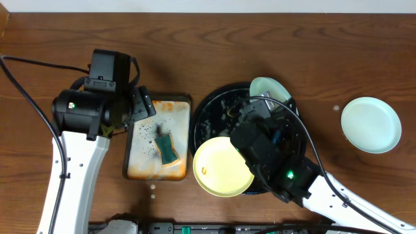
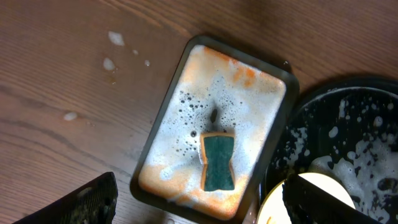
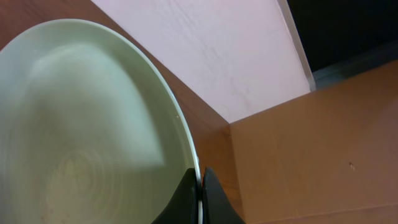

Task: Clean dirty plates on tray and stack at the side
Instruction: 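Lower the mint plate onto the cleaned plate at right and release, then move the right gripper to the yellow plate rim and grip it, then reach the left gripper into the soapy tray and grasp the sponge, then lift the sponge out of the soapy tray with the left gripper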

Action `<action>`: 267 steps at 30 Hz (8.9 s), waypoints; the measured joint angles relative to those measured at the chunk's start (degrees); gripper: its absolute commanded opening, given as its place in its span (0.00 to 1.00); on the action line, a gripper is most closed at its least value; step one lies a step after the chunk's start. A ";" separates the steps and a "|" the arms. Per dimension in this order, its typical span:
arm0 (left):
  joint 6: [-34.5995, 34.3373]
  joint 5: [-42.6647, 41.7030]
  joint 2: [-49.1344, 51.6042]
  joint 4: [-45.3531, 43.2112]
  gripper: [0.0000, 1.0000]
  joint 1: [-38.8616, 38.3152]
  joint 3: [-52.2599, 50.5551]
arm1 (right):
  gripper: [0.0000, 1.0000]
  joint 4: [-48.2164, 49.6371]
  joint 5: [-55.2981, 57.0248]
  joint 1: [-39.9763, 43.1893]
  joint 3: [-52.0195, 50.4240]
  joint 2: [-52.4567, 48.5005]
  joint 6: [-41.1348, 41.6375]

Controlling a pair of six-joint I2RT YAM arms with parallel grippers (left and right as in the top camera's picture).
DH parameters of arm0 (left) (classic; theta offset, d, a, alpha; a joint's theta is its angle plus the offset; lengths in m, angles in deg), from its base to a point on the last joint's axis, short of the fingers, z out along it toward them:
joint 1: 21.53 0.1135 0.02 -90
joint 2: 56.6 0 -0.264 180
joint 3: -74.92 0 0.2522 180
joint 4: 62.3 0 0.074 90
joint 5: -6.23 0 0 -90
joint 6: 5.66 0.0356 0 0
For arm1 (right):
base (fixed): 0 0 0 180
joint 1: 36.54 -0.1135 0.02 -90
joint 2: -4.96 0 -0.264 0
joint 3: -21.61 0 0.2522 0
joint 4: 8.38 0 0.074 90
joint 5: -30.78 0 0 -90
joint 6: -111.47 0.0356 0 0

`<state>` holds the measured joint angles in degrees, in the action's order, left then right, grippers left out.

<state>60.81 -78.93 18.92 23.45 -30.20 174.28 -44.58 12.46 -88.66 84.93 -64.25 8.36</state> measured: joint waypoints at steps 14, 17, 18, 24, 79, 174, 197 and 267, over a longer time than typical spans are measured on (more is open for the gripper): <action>0.00 0.00 0.00 -0.02 0.86 0.00 0.00 | 0.01 1.77 0.09 0.00 0.00 -0.48 -0.13; 0.00 0.00 0.00 -0.02 0.86 0.00 0.00 | 0.01 0.63 -0.66 0.22 0.00 -0.48 0.33; 0.00 0.00 0.00 -0.02 0.86 0.00 0.00 | 0.01 0.04 -1.53 0.61 0.00 -0.50 0.61; 0.00 -0.02 0.00 0.00 0.86 0.00 0.00 | 0.01 -1.42 -2.75 2.36 0.00 -0.48 1.95; 0.00 -0.02 0.00 0.00 0.86 0.00 0.00 | 0.44 -18.43 -104.45 70.51 0.15 -9.46 22.82; -0.02 -3.32 9.05 1.99 0.79 0.00 -2.25 | 0.01 -7.72 -73.94 37.46 2.01 -28.24 31.34; -2.16 -13.11 13.70 -38.56 0.28 -2.16 -42.03 | 0.01 -7.69 -75.14 37.97 2.03 -28.24 31.34; -3.72 -4.85 19.28 -33.92 0.33 -8.76 -36.92 | 0.01 -7.69 -75.17 37.97 2.03 -28.24 31.34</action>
<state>57.09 -83.78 38.20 -10.48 -38.96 137.37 -52.27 -62.71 -50.69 86.97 -92.49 39.71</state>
